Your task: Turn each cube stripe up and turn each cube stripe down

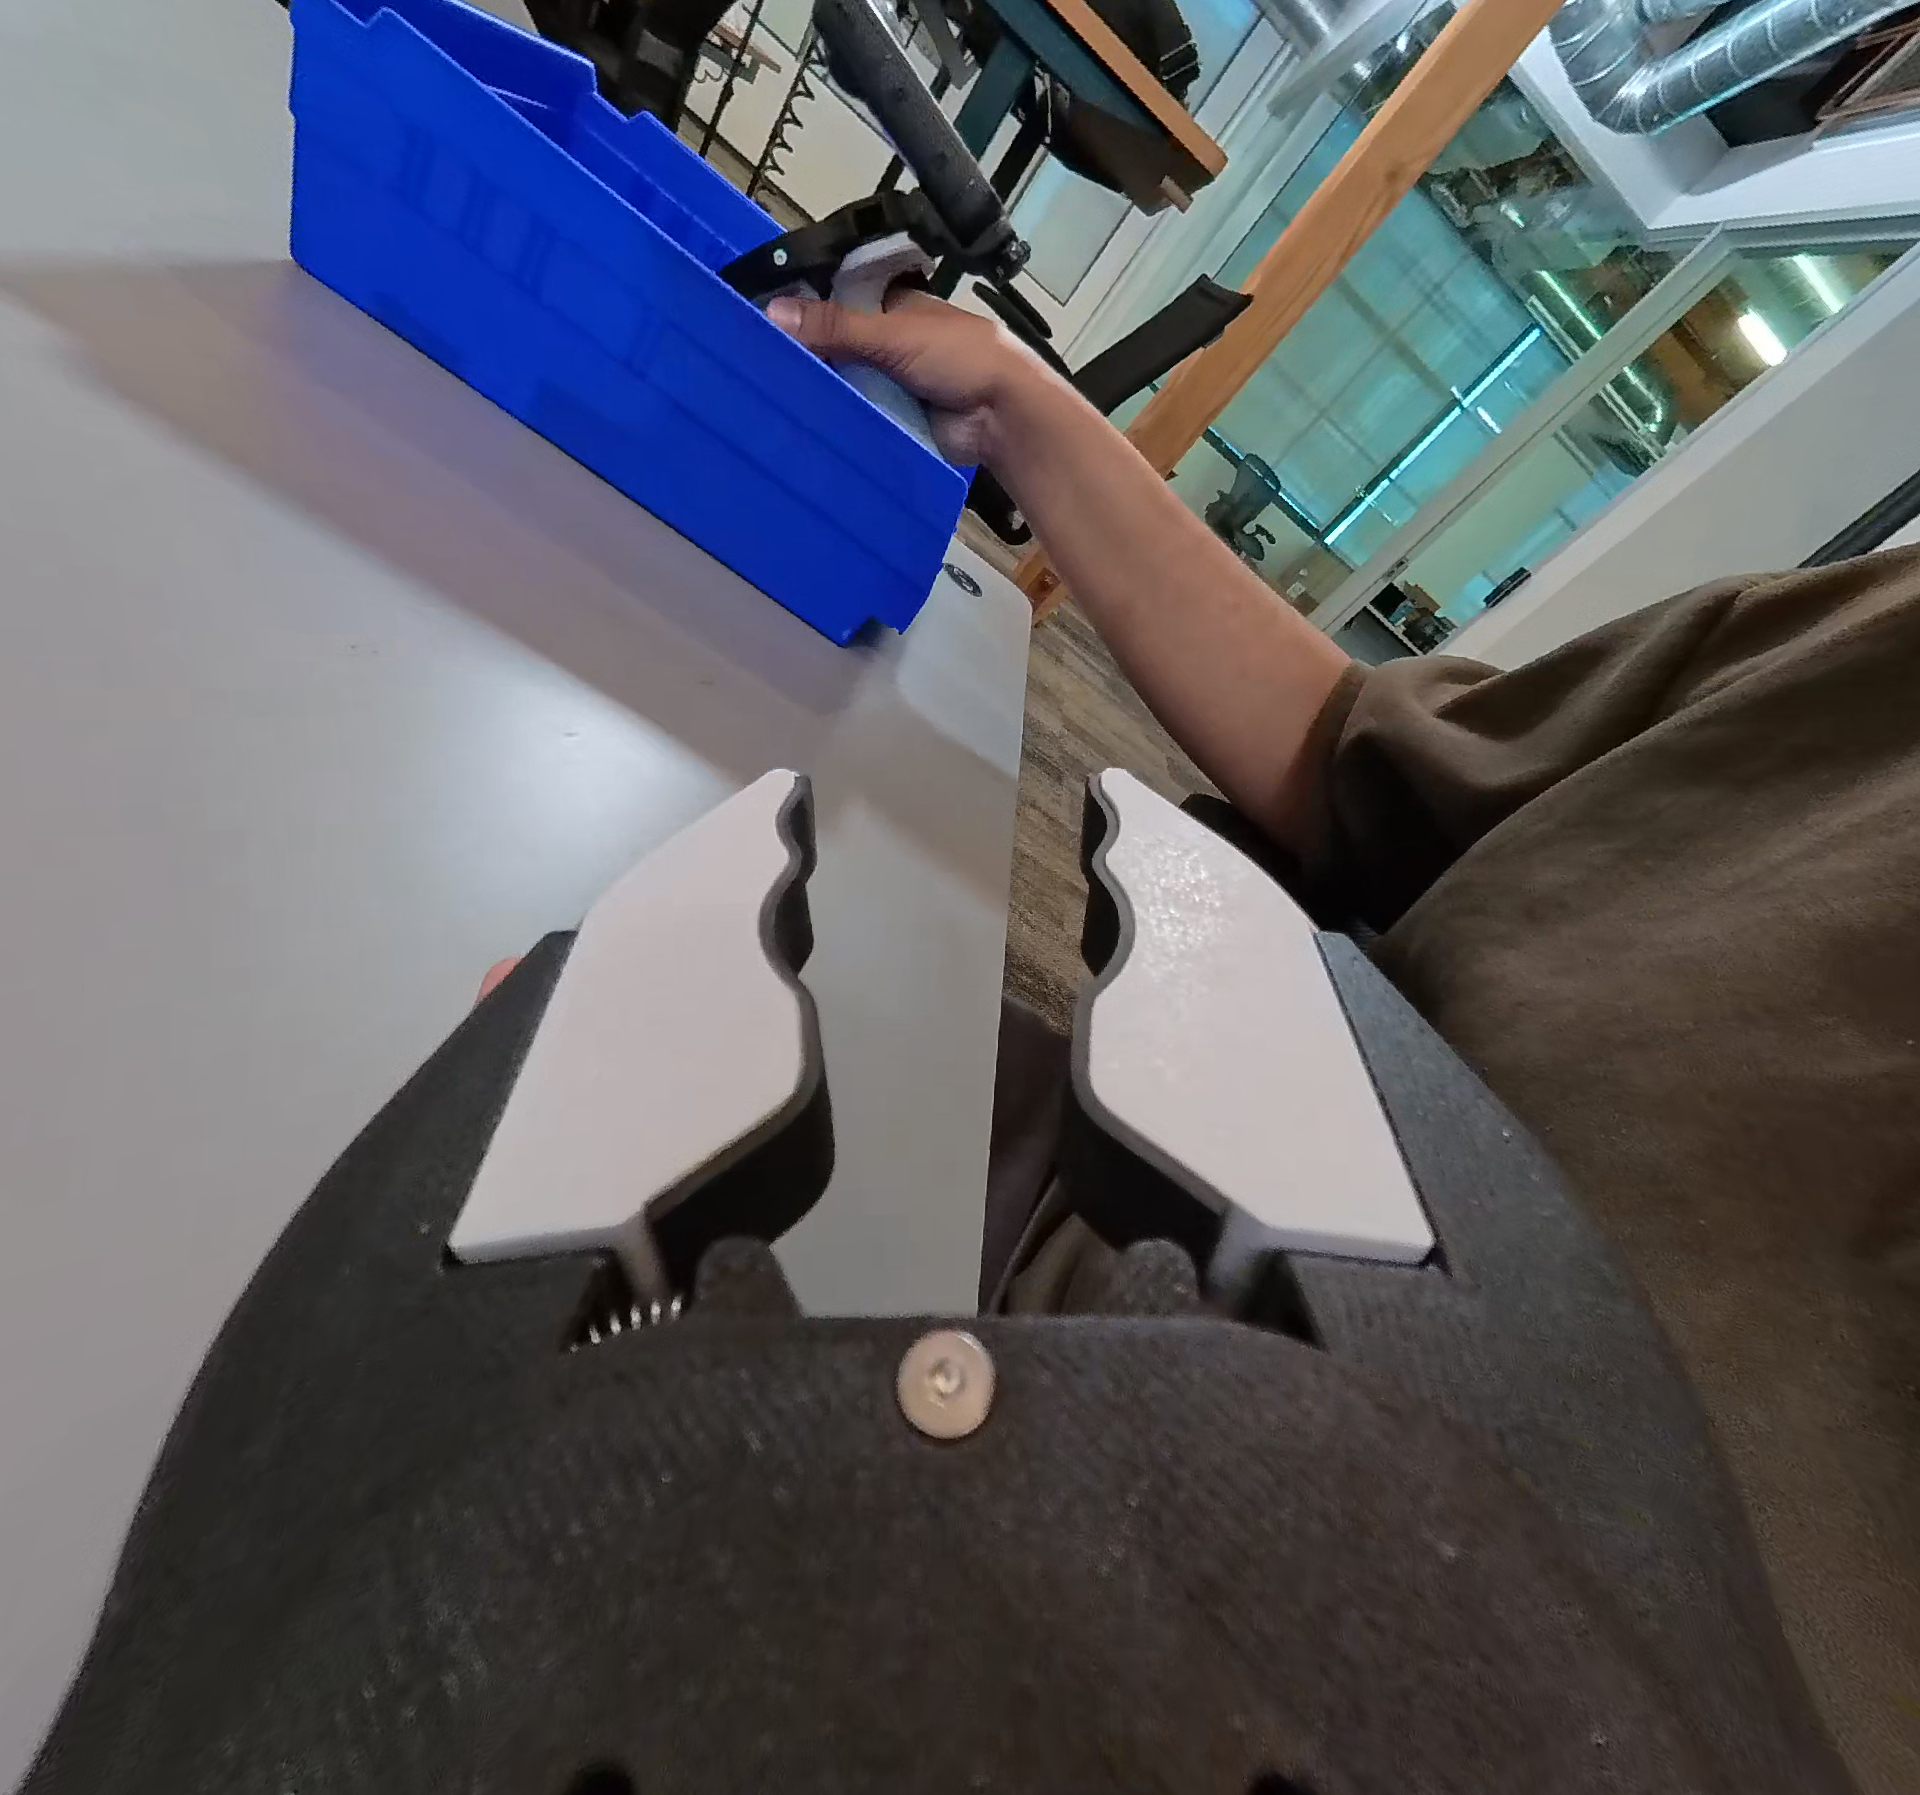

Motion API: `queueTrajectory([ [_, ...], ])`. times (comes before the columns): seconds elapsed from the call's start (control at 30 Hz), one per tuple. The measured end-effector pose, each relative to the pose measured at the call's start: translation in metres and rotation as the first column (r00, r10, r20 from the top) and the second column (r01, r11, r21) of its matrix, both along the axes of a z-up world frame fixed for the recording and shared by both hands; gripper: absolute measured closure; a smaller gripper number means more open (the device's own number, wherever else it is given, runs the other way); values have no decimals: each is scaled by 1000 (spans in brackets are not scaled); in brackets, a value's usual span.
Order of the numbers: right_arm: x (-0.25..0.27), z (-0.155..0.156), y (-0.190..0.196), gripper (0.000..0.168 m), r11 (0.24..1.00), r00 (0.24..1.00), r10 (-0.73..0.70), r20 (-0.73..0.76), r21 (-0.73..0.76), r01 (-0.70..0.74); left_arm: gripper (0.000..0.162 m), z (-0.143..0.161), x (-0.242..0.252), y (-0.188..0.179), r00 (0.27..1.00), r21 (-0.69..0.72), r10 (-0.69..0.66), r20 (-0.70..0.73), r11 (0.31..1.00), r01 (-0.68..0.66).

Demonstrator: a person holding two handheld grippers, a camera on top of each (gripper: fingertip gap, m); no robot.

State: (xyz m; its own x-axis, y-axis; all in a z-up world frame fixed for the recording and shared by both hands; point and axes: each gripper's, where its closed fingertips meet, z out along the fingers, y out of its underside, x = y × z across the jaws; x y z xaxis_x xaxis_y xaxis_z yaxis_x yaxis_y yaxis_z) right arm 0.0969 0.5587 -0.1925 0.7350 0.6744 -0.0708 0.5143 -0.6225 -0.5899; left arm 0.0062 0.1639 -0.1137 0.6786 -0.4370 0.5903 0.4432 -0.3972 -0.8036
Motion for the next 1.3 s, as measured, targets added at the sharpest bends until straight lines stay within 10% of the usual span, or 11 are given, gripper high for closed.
queueTrajectory([
  [0.23,-8,67,-8,116,985,997,39,-72,172,-26,113,0,0,0,1000,0,7,-8,1000,-7],
  [0.43,-89,163,-152,117,865,771,487,-411,348,-361,107,2,-12,5,998,-4,61,19,998,-61],
  [0.57,-121,127,-268,126,770,545,627,-557,338,-541,98,20,-35,7,986,49,163,34,985,-164],
  [0.73,-126,50,-365,124,661,462,683,-566,211,-720,87,39,-94,2,919,120,380,-106,922,-368],
  [0.93,-128,28,-396,124,570,415,729,-544,148,-808,82,79,-199,-26,705,245,670,-232,741,-625],
  [1.17,-128,28,-375,124,629,463,644,-609,76,-774,86,130,-377,-147,137,320,900,-414,284,-904],
  [1.3,-129,41,-368,125,660,462,540,-704,14,-751,76,72,-481,-187,118,35,880,-461,150,-988],
])
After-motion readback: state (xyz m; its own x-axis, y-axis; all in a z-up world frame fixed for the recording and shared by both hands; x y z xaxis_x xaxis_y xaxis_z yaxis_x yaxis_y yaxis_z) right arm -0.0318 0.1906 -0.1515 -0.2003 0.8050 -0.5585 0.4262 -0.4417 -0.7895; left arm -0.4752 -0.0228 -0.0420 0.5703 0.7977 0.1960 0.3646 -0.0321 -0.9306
